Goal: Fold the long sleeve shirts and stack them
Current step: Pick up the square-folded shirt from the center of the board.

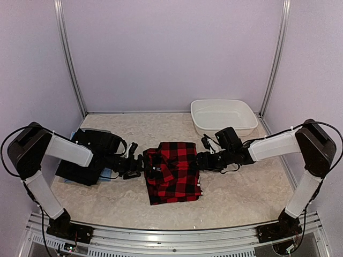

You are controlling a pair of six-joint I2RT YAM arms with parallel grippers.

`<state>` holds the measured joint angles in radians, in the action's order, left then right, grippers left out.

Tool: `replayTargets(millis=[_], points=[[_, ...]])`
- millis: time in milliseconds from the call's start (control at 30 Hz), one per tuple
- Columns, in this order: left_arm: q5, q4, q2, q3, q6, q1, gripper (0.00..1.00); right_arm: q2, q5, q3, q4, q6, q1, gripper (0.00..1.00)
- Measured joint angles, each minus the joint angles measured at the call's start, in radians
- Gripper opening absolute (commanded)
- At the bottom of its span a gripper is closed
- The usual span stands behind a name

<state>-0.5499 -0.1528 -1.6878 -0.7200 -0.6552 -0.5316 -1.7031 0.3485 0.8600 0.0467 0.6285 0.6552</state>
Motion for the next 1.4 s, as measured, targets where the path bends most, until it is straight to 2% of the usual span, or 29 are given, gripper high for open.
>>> replayTargets(millis=[100,367,800,1233,1400], points=[[-0.052,-0.076,-0.015,0.024,-0.038,0.009,0.91,-0.039,0.019,0.018,0.014,0.006,-0.006,0.78],[-0.132,-0.238,-0.062,0.075,-0.123,0.020,0.77,-0.106,0.082,0.025,0.064,0.035,-0.011,0.66],[-0.198,-0.528,-0.151,0.140,-0.242,0.019,0.73,-0.121,0.132,0.006,0.146,0.084,-0.004,0.55],[-0.229,-0.687,-0.224,0.158,-0.319,0.004,0.60,-0.164,0.155,0.007,0.195,0.105,0.012,0.48],[-0.230,-0.695,-0.248,0.137,-0.341,-0.019,0.49,-0.178,0.165,0.015,0.208,0.106,0.020,0.46]])
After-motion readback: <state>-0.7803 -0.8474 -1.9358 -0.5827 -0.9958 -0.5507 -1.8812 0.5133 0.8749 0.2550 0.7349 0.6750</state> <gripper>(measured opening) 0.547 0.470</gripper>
